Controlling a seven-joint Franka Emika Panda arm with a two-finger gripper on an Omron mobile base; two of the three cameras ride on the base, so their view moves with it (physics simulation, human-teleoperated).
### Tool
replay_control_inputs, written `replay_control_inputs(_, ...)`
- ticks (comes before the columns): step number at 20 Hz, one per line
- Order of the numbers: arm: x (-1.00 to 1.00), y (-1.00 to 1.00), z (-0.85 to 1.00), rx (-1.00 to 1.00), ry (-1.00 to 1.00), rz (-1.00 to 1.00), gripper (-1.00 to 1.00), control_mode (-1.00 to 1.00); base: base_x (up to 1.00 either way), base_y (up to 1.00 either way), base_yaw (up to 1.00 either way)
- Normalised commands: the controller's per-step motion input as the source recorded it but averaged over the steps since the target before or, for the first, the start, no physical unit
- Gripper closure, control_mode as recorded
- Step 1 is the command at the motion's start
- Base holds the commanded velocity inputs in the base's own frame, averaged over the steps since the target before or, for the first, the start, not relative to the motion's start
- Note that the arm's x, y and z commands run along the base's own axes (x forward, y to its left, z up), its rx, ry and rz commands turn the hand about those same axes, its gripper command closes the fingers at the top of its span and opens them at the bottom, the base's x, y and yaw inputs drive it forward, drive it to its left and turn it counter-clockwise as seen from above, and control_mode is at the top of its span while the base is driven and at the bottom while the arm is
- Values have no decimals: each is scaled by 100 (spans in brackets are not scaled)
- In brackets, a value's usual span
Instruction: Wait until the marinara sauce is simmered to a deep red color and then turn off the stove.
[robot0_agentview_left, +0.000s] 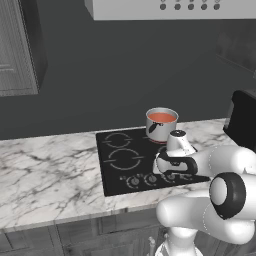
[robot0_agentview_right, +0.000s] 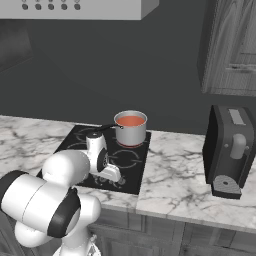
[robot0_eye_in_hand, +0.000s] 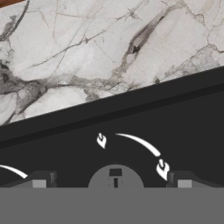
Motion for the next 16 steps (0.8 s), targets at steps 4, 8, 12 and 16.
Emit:
replay_control_inputs(4,0,0,0,0,0,0,-100,-100,0,0,0)
replay_control_inputs(8,0,0,0,0,0,0,-100,-100,0,0,0)
replay_control_inputs(12,0,0,0,0,0,0,-100,-100,0,0,0)
replay_control_inputs(16,0,0,0,0,0,0,-100,-100,0,0,0)
